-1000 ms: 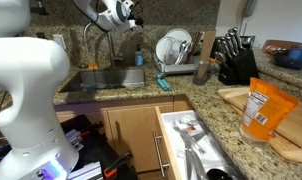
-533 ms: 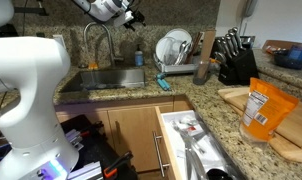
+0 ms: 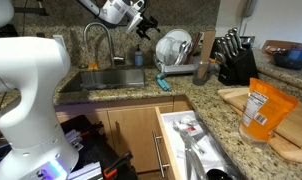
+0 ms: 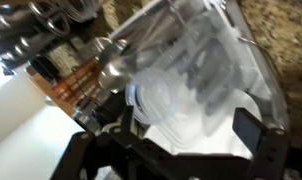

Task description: Push the faucet handle to the right, remove the orange packet from the top of the counter and place it in the open drawer, close the open drawer

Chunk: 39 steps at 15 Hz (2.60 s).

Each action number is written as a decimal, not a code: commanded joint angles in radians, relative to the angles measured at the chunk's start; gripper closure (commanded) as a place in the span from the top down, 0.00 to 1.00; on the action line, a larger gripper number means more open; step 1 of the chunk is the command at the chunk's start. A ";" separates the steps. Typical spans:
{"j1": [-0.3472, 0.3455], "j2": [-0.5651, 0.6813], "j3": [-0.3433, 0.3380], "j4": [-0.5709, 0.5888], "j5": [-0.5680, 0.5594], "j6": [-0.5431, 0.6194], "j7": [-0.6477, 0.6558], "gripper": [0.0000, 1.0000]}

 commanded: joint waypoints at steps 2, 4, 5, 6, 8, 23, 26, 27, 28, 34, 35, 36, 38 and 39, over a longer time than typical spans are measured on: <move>0.183 -0.134 -0.210 -0.163 -0.285 -0.241 0.135 1.00; 0.304 -0.163 -0.316 -0.177 -0.257 -0.418 0.085 1.00; 0.347 -0.186 -0.338 -0.157 -0.190 -0.499 0.046 1.00; 0.233 -0.158 -0.252 -0.149 -0.266 -0.408 0.121 1.00; 0.326 -0.160 -0.325 -0.154 -0.208 -0.472 0.079 1.00; 0.009 -0.208 -0.397 -0.162 -0.496 -0.689 0.373 1.00; 0.023 -0.203 -0.376 -0.161 -0.495 -0.692 0.377 1.00; -0.033 -0.177 -0.337 -0.122 -0.394 -0.768 0.407 1.00; -0.056 -0.204 -0.339 -0.103 -0.360 -0.776 0.374 1.00; -0.427 -0.185 -0.218 -0.057 -0.166 -0.774 0.330 1.00; -0.506 -0.148 -0.161 -0.053 -0.079 -0.772 0.329 1.00; -0.385 -0.223 -0.247 -0.062 -0.191 -0.792 0.354 1.00; -0.475 -0.204 -0.189 -0.063 -0.126 -0.785 0.351 1.00; -0.561 -0.258 -0.077 -0.054 -0.177 -0.819 0.391 1.00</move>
